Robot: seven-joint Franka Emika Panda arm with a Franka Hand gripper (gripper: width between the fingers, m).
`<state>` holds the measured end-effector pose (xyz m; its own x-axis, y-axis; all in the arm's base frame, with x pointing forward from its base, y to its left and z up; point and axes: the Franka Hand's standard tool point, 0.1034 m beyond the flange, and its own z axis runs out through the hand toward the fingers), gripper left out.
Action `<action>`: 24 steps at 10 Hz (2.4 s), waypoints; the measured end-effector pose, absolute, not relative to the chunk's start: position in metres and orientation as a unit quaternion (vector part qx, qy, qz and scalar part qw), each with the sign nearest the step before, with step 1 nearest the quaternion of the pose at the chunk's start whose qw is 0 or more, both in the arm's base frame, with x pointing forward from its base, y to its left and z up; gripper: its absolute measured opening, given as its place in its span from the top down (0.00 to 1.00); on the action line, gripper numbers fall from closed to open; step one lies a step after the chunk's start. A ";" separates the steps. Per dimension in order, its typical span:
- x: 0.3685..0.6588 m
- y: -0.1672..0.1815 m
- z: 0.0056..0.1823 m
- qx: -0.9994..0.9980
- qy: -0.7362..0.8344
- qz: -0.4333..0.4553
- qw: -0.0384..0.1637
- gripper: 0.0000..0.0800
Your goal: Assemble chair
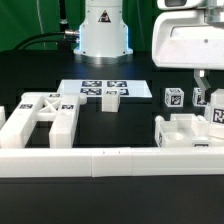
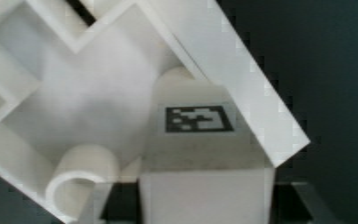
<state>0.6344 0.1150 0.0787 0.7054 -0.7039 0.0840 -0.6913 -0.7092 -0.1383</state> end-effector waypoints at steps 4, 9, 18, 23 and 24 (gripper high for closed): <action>0.633 0.117 0.079 -0.801 0.592 -0.048 0.070 0.64; 0.632 0.120 0.079 -0.744 0.663 -0.033 0.072 0.50; 0.633 0.123 0.081 -0.920 0.384 -0.052 0.057 0.19; 0.633 0.122 0.080 -0.972 0.218 -0.068 0.048 0.19; 0.633 0.122 0.080 -0.975 0.204 -0.068 0.047 0.19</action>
Offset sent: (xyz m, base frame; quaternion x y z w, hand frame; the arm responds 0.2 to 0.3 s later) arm -0.0015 0.0101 -0.0006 0.0004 0.0047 0.2954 0.9553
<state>0.6332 0.1222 0.0795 0.9074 -0.4044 0.1144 -0.3917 -0.9124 -0.1187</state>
